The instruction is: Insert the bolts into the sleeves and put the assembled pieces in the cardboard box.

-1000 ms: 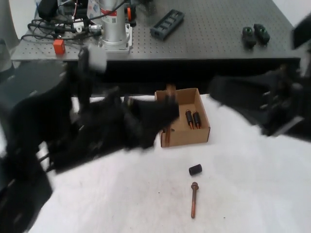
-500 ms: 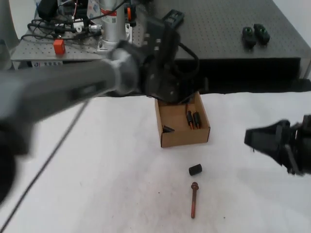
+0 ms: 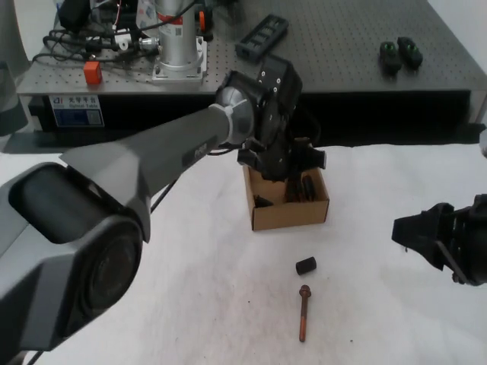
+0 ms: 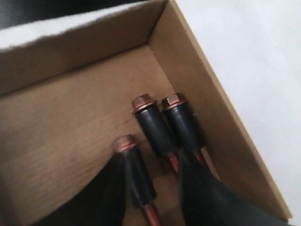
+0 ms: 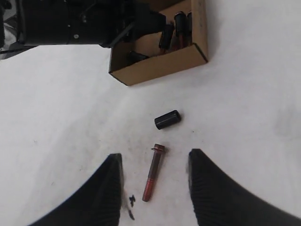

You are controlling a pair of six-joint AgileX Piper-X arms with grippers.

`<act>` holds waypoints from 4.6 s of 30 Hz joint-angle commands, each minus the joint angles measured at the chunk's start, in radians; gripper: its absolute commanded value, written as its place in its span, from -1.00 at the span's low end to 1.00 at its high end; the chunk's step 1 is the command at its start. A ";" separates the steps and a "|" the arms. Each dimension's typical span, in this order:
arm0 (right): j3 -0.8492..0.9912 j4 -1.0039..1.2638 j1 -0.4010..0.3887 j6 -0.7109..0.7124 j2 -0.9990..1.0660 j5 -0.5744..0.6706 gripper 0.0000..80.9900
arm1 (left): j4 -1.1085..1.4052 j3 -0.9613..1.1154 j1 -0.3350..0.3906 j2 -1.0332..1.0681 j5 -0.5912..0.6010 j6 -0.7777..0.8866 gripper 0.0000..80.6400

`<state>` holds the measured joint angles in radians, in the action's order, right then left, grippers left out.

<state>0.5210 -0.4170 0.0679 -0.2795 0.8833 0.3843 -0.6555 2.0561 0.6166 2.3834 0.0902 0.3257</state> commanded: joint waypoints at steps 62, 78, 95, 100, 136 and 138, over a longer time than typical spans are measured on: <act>0.482 -0.519 -0.237 0.512 0.846 -0.463 -0.12 | -0.001 -0.862 0.009 -0.808 0.101 -0.499 -0.29; 0.295 -0.351 -0.237 0.411 0.818 -0.448 -0.93 | 0.029 -0.862 0.009 -0.801 0.104 -0.499 -0.29; 0.282 -0.446 -0.090 0.414 0.605 -0.411 -0.93 | 0.073 -0.657 0.121 -0.500 0.143 -0.627 -0.29; 0.282 -0.464 -0.074 0.414 0.605 -0.411 -0.93 | 0.004 -0.479 0.128 -0.365 0.113 -0.695 -0.31; 0.282 -0.456 -0.068 0.410 0.605 -0.276 -0.93 | -0.406 -0.076 0.162 -0.014 -0.012 -0.861 -0.61; 0.282 -0.456 -0.068 0.408 0.605 -0.276 -0.93 | -0.410 -0.076 0.164 -0.014 -0.012 -0.857 -0.89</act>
<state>0.8000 -0.8755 -0.0059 0.1295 1.4953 0.0916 -1.0265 1.9757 0.7784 2.3570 0.1167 -0.5278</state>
